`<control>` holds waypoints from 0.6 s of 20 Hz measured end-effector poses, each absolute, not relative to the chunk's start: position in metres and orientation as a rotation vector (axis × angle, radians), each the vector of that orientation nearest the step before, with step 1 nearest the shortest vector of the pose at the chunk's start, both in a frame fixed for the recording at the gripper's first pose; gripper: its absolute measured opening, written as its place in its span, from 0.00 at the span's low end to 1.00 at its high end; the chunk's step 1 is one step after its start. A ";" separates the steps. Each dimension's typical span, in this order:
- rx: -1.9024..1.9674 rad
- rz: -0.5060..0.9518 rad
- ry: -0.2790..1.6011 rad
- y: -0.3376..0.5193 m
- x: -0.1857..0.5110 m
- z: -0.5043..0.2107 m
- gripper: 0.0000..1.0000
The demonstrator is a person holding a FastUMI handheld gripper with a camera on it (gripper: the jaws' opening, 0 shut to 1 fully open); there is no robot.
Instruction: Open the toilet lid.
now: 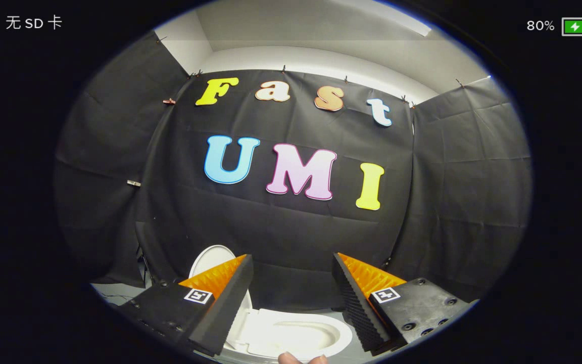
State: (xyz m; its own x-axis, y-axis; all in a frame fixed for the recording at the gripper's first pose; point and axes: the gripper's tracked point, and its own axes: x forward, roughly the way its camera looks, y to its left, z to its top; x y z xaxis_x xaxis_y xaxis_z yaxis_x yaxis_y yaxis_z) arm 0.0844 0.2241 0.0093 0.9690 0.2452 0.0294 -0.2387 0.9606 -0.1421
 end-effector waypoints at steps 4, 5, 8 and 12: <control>-0.123 0.217 -0.057 0.198 0.075 0.018 0.98; -0.115 0.212 -0.056 0.194 0.070 0.020 0.98; -0.082 0.195 -0.061 0.175 0.056 0.027 0.98; -0.077 0.176 -0.034 0.157 0.038 0.024 0.98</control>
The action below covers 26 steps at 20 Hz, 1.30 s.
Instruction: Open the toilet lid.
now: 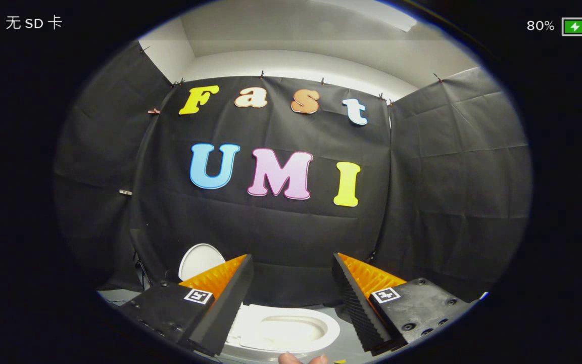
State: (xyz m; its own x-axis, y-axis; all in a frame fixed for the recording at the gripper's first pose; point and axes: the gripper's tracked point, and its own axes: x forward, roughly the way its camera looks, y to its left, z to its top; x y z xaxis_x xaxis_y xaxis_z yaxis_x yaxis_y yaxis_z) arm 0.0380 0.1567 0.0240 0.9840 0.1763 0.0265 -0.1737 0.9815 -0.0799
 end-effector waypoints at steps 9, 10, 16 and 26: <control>-0.016 0.153 -0.001 0.127 -0.003 0.019 0.99; -0.014 0.158 -0.002 0.127 -0.006 0.019 0.99; 0.009 0.141 0.007 0.122 -0.010 0.020 0.99; 0.009 0.139 0.027 0.121 -0.008 0.013 0.98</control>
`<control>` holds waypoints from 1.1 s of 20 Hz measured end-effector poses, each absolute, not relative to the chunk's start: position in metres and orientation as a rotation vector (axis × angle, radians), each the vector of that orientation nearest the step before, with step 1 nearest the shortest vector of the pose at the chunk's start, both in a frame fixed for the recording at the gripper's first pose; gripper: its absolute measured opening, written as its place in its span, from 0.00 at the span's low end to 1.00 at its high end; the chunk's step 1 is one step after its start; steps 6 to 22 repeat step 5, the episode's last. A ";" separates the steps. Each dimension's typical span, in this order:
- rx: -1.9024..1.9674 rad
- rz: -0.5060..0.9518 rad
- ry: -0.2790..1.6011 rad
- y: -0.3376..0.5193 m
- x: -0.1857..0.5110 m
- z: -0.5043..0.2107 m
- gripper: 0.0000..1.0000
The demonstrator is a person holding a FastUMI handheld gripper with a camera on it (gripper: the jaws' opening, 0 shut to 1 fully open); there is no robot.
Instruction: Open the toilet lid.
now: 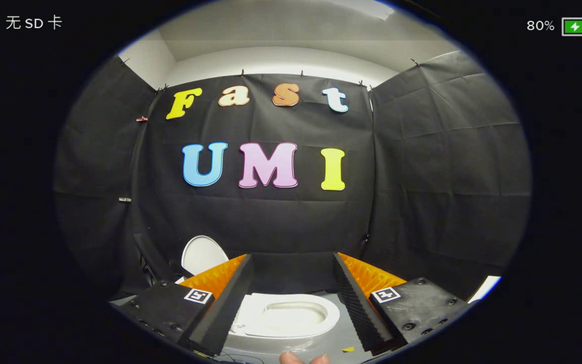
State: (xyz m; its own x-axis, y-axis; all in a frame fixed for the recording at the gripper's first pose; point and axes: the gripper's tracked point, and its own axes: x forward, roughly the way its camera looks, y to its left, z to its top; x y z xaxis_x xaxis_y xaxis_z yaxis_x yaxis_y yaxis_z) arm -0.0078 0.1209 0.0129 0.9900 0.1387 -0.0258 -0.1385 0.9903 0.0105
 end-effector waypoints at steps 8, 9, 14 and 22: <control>0.004 0.128 0.030 0.118 -0.004 0.013 0.99; 0.004 0.128 0.030 0.118 -0.004 0.013 0.99; 0.004 0.128 0.030 0.118 -0.004 0.013 0.99; 0.004 0.128 0.030 0.118 -0.004 0.013 0.99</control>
